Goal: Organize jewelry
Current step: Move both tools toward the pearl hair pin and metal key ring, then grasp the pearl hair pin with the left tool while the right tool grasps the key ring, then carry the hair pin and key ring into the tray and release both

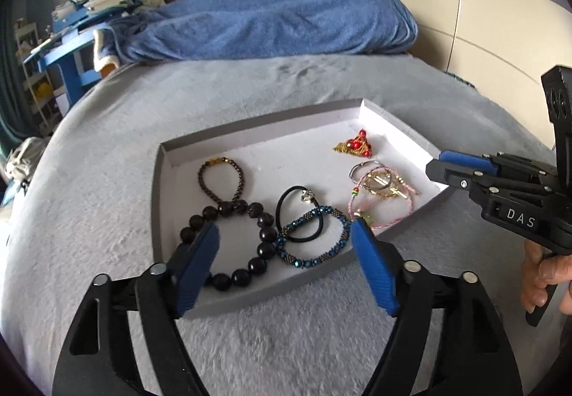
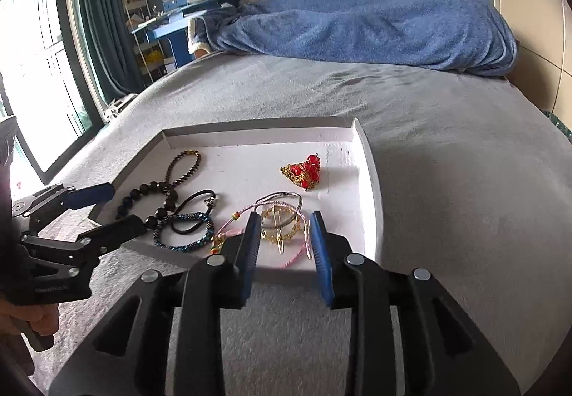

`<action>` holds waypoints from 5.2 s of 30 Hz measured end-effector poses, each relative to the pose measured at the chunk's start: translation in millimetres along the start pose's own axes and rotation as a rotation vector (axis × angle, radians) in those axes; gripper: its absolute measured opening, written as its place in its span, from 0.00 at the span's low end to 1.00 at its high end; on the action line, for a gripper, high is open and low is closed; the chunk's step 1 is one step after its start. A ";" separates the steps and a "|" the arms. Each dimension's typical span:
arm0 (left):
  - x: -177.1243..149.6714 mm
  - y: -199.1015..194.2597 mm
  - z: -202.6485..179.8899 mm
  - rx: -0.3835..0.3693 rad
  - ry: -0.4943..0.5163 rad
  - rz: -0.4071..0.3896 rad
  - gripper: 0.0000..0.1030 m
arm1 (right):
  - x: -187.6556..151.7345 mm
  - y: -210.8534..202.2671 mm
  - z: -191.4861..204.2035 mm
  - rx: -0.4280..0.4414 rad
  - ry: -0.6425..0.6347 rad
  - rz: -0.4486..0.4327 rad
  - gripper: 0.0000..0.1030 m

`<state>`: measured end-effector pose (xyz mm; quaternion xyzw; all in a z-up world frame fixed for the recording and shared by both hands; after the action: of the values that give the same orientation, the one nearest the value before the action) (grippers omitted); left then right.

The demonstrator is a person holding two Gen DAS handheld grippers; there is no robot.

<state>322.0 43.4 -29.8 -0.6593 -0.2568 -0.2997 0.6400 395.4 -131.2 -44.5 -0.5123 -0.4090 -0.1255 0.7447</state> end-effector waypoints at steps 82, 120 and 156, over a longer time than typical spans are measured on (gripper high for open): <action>-100.6 -23.3 -74.1 -0.174 0.212 0.172 0.47 | -128.0 -47.2 28.0 -0.033 -0.123 0.198 0.81; -62.1 -57.3 -38.4 -0.160 0.069 0.024 0.08 | -95.9 -68.4 13.8 0.054 -0.041 0.044 0.49; 19.2 39.5 15.0 -0.108 -0.052 0.076 0.08 | 22.3 59.6 4.8 0.004 -0.048 0.133 0.49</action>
<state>364.7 55.6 -43.2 -0.7098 -0.2313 -0.2713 0.6075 443.4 -95.4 -66.7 -0.5395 -0.3920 -0.0627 0.7425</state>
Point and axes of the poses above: each gripper's, at about its wrist camera, not at the fingertips, and y roughly the way its jaws point, z to its left, x to its top, the point moved 3 cm from there along y, roughly the way its jaws point, and after that the axes turned 3 degrees about z, right-handed, at the moved point
